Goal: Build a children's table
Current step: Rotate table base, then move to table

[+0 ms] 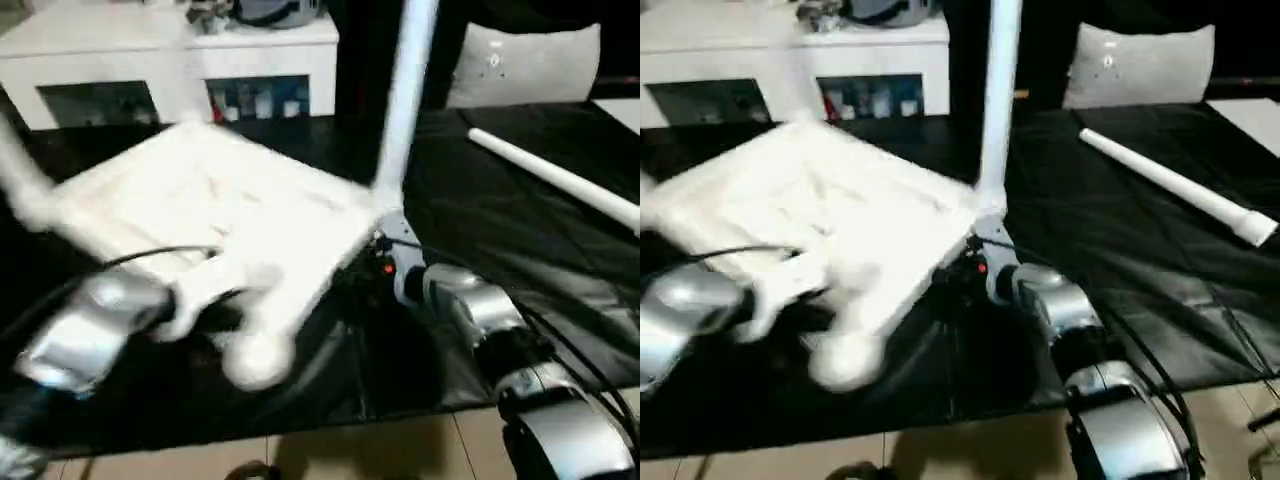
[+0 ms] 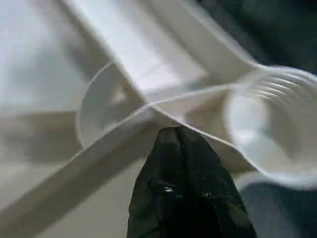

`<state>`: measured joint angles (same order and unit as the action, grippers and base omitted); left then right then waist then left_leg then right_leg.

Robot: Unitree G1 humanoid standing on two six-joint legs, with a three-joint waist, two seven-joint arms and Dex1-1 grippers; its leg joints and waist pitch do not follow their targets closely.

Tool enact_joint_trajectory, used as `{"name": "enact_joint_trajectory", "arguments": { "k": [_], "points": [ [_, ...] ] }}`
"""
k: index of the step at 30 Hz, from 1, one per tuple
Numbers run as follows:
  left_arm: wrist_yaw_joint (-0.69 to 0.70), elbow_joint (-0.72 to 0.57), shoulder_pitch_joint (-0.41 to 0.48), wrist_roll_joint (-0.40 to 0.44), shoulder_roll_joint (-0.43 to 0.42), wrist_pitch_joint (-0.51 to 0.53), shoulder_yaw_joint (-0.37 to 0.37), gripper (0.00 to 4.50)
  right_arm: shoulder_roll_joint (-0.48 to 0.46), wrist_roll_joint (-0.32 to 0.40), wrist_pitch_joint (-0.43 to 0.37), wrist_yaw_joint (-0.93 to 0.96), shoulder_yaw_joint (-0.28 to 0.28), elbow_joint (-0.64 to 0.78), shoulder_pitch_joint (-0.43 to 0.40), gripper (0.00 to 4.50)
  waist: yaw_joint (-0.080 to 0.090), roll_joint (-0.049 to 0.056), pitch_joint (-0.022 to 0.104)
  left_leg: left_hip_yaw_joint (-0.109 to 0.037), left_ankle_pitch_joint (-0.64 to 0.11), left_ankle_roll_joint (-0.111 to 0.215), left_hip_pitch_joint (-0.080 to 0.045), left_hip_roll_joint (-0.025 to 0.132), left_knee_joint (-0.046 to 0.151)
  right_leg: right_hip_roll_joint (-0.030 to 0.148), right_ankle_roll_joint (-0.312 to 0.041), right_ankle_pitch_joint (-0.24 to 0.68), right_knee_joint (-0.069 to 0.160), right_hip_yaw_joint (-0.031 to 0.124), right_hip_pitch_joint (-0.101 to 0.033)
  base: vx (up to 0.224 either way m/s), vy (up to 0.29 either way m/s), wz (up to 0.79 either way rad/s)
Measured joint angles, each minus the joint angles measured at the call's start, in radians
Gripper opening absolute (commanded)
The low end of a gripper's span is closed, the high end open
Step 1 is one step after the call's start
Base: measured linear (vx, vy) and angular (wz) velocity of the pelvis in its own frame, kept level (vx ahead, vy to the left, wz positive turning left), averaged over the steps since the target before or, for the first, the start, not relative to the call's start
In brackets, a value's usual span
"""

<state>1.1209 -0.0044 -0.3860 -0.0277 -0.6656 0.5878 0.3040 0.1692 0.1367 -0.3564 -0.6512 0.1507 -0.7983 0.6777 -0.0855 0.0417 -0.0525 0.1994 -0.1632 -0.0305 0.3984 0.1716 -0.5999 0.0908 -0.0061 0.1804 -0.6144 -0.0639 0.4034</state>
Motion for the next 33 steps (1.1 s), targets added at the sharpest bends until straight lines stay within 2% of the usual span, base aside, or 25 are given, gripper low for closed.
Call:
{"name": "enact_joint_trajectory", "arguments": {
  "k": [2,6,10,15,17,19,20,23,24,27,28,29,30,31,33],
  "points": [
    [-0.002,0.008,-0.013,-0.006,0.031,-0.013,0.008,0.04,0.002,-0.007,0.012,0.004,-0.007,-0.012,0.005,4.50,-0.002,0.000,0.000,0.000,0.000,0.000,0.000,0.000,0.000,0.000,0.000,0.000,-0.001,0.000,0.000,0.000,0.000,0.00],
    [-0.085,0.126,-0.076,0.019,0.158,-0.086,0.024,0.04,0.010,-0.026,0.049,0.029,-0.026,-0.059,0.031,4.50,-0.003,0.000,0.000,0.000,0.000,0.000,0.002,0.000,0.000,0.000,0.001,0.000,0.000,-0.001,0.000,0.000,0.000,0.00],
    [-0.165,0.208,-0.116,0.036,0.246,-0.130,0.028,0.04,0.024,-0.032,0.060,0.061,-0.032,-0.071,0.031,4.50,-0.002,0.000,0.000,0.001,0.000,0.000,0.002,0.000,0.000,0.000,0.001,0.000,0.002,-0.001,0.000,0.000,0.000,0.00],
    [-0.267,0.269,-0.130,0.045,0.361,-0.178,0.027,0.04,0.068,-0.031,0.055,0.108,-0.083,-0.023,0.005,4.50,-0.014,0.001,0.000,0.002,0.000,0.000,0.004,0.000,0.000,0.001,0.001,0.001,0.004,-0.001,0.000,0.000,0.000,0.00],
    [-0.301,0.283,-0.129,0.043,0.397,-0.193,0.026,0.04,0.088,-0.021,0.053,0.120,-0.116,0.048,-0.023,4.50,-0.017,0.001,0.000,0.002,0.000,0.000,0.004,0.000,-0.001,0.001,0.001,0.001,0.004,-0.001,0.000,0.000,0.000,0.00],
    [-0.339,0.277,-0.117,0.023,0.437,-0.198,0.008,0.33,0.110,-0.013,0.053,0.154,-0.153,0.154,-0.060,4.50,-0.022,0.000,0.000,0.002,0.000,0.000,0.005,0.000,-0.001,0.001,0.001,0.001,0.004,-0.001,0.000,0.000,0.000,0.00],
    [-0.358,0.259,-0.106,0.013,0.451,-0.200,-0.010,0.33,0.118,-0.012,0.050,0.173,-0.169,0.205,-0.078,4.50,-0.023,0.000,-0.001,0.002,0.000,0.001,0.005,0.000,-0.001,0.001,0.001,0.001,0.004,-0.001,0.000,0.000,0.000,0.00],
    [-0.431,0.165,-0.065,-0.027,0.496,-0.202,-0.076,0.53,0.126,-0.001,-0.032,0.210,-0.198,0.379,-0.139,4.50,-0.020,0.000,-0.001,0.002,0.000,0.001,0.003,0.001,-0.001,0.001,0.003,0.002,0.003,-0.002,0.000,0.000,0.000,0.00],
    [-0.489,0.108,-0.039,-0.039,0.523,-0.186,-0.127,0.73,0.123,0.007,-0.064,0.230,-0.209,0.484,-0.194,4.50,-0.014,0.000,-0.001,0.002,0.000,0.001,0.004,0.001,0.001,0.000,0.003,0.002,0.004,-0.002,0.001,0.000,0.000,0.00],
    [-0.607,-0.009,0.018,-0.059,0.548,-0.137,-0.240,0.85,0.097,0.023,-0.118,0.264,-0.225,0.675,-0.314,4.50,0.001,-0.002,-0.002,0.001,0.000,0.001,0.003,0.002,0.003,-0.001,0.008,0.005,0.004,-0.002,0.001,0.000,0.000,0.00],
    [-0.631,-0.040,0.036,-0.058,0.550,-0.123,-0.262,0.85,0.087,0.023,-0.127,0.278,-0.229,0.721,-0.344,4.50,0.005,-0.003,-0.004,-0.008,0.000,0.001,0.011,-0.002,0.004,0.002,0.012,0.007,0.004,-0.009,-0.001,0.000,0.000,0.00],
    [-0.649,-0.057,0.045,-0.057,0.550,-0.113,-0.272,0.96,0.081,0.023,-0.137,0.288,-0.233,0.750,-0.362,4.50,0.017,-0.003,-0.005,-0.025,0.000,0.001,0.021,-0.006,0.003,0.004,0.014,0.009,0.006,-0.025,-0.004,-0.016,-0.031,0.28],
    [-0.677,-0.091,0.069,-0.050,0.551,-0.105,-0.284,1.10,0.066,0.025,-0.142,0.309,-0.233,0.797,-0.385,4.50,0.029,-0.002,-0.005,-0.048,0.002,0.003,0.030,-0.007,0.002,0.006,0.013,0.009,0.013,-0.048,-0.007,-0.016,-0.031,0.28],
    [-0.695,-0.100,0.088,-0.039,0.550,-0.099,-0.290,1.18,0.054,0.028,-0.144,0.319,-0.230,0.820,-0.394,4.50,0.035,0.001,-0.005,-0.068,0.002,0.003,0.039,-0.008,-0.001,0.003,0.008,0.006,0.019,-0.063,-0.011,0.015,-0.049,0.49],
    [-0.730,-0.119,0.138,-0.017,0.545,-0.087,-0.301,1.21,0.024,0.031,-0.143,0.341,-0.218,0.881,-0.413,4.50,0.050,0.012,-0.010,-0.109,0.010,-0.006,0.042,-0.010,-0.002,-0.005,-0.008,0.013,0.015,-0.085,-0.027,0.013,-0.066,0.45]
  ]
}}
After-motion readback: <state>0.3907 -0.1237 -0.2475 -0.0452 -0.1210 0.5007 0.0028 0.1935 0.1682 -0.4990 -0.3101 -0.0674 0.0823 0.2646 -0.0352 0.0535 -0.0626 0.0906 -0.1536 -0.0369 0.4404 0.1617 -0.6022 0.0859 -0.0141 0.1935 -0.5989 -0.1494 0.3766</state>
